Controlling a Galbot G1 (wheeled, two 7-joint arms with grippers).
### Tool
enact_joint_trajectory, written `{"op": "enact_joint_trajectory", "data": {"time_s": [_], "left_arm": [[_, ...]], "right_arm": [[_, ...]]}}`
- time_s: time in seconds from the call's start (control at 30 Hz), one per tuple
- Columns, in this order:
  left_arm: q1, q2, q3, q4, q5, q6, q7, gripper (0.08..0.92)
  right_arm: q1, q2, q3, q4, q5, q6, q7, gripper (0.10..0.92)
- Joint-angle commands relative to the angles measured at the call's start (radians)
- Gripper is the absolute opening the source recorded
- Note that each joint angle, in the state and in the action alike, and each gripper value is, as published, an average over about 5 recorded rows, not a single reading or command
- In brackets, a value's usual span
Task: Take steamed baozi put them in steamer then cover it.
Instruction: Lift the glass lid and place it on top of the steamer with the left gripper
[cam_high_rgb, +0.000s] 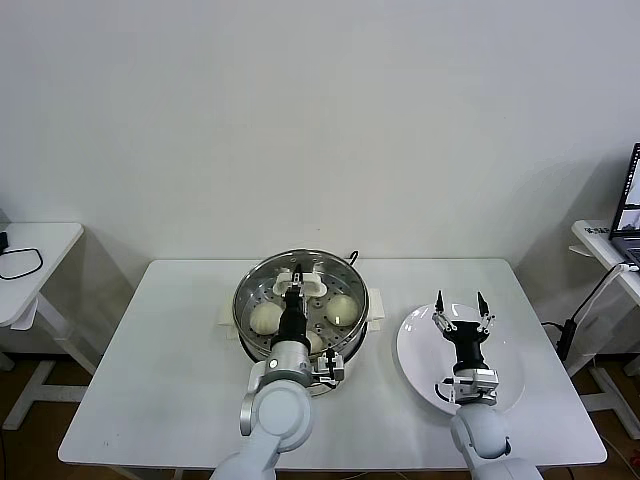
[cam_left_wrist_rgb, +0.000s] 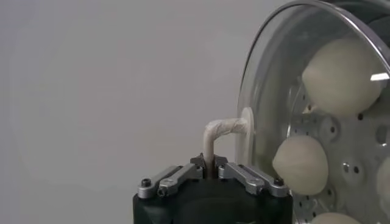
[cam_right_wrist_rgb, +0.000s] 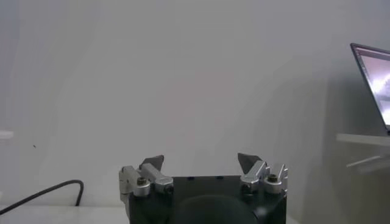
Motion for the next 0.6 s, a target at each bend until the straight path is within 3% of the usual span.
{"op": "enact_joint_trajectory", "data": {"time_s": [0.03, 0.6], "left_arm": [[-0.002, -0.006, -0.001, 0.018, 0.018, -0.002, 0.001, 0.188], [0.008, -0.016, -0.015, 0.038, 0.063, -0.034, 0.005, 0.188]], "right_arm": [[0.001, 0.002, 0.000, -0.003, -0.006, 0.004, 0.000, 0.823], [-0.005, -0.002, 0.009, 0.015, -0.010, 0.005, 0.000, 0.823]]}}
